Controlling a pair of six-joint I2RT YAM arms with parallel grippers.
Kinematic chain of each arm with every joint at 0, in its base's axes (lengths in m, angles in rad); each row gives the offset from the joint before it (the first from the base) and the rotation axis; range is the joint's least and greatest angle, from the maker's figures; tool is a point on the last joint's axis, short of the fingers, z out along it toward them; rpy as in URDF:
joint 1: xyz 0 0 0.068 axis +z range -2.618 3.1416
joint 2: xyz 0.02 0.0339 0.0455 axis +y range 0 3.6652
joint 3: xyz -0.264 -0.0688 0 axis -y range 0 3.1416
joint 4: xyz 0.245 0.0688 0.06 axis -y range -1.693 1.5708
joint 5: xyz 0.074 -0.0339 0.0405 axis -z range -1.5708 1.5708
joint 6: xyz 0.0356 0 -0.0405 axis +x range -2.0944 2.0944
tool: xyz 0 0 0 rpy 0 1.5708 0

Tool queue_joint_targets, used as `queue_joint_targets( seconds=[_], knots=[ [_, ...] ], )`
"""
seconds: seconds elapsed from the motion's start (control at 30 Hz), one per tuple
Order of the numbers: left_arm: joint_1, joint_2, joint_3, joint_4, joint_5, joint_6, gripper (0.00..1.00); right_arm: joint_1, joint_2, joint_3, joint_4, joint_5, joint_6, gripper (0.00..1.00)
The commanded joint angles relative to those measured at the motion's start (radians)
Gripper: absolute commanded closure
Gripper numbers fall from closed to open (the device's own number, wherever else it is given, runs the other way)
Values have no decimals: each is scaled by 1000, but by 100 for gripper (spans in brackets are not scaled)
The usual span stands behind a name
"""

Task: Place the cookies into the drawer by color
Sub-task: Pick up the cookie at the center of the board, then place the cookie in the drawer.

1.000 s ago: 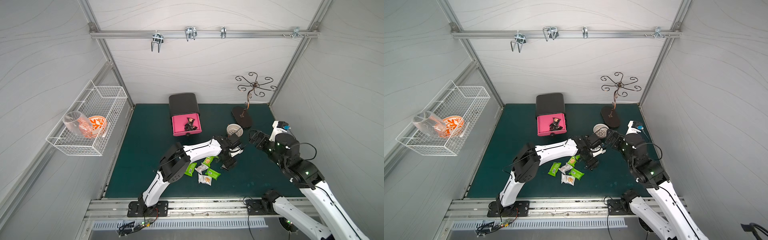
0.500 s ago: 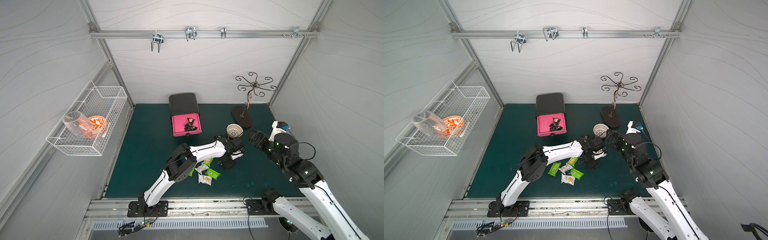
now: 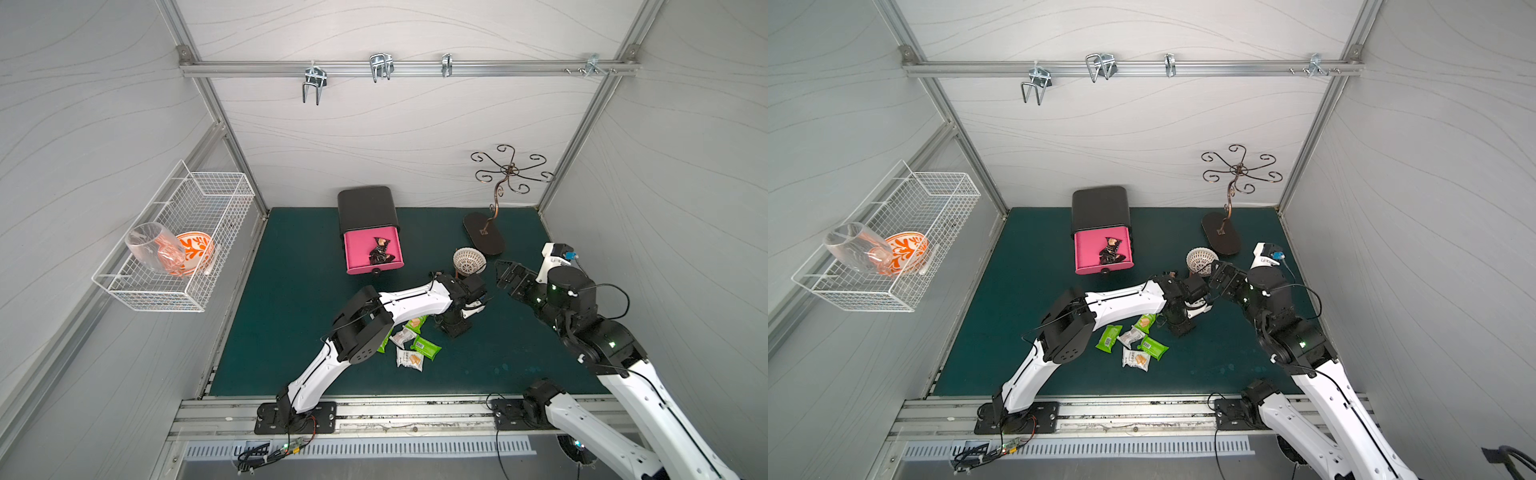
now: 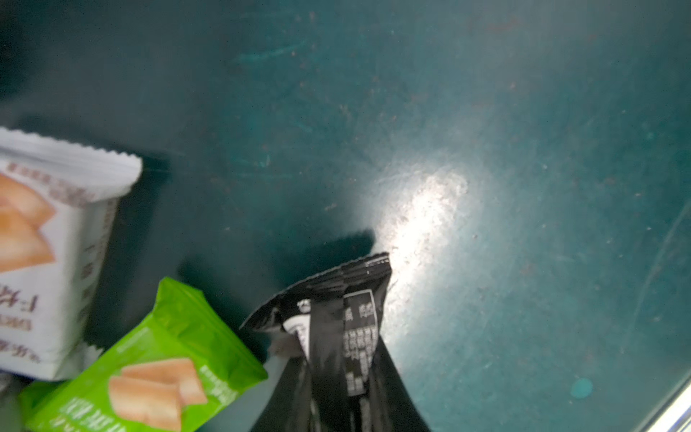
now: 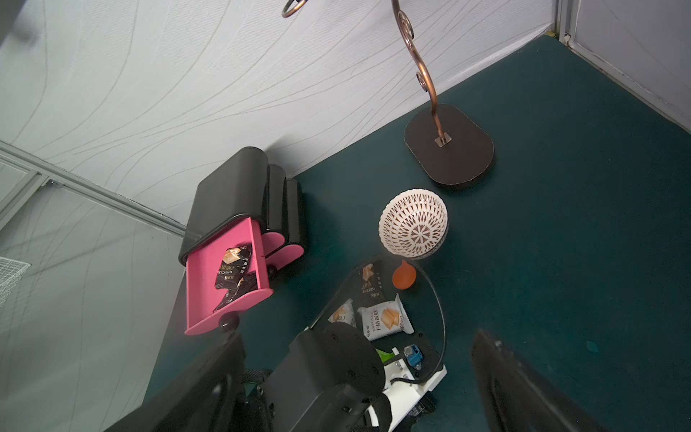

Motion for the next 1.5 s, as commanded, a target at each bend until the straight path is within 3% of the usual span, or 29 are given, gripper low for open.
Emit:
queue_joint_targets(
  seconds=[0.0,0.37,0.63,1.03,1.33,1.4,1.47],
  knots=[
    [17,-81,13,16,38,-49,100,-4,-2,14,-11,-1,-12,1],
    [116,-288,16,124,79,-189,100,-4,-25,-9,-16,8,-24,1],
    [245,-424,-4,167,-57,-184,100,-4,-12,-42,21,-40,-8,1],
    [472,-602,-298,237,-275,-168,100,-4,30,-60,42,-94,17,1],
    [584,-581,-372,233,-307,-194,97,-4,48,-63,54,-102,27,1],
    [591,-572,-369,234,-315,-190,94,-4,51,-60,54,-99,24,1],
    [592,-557,-361,233,-329,-181,85,-4,50,-61,57,-98,24,1]
  ],
)
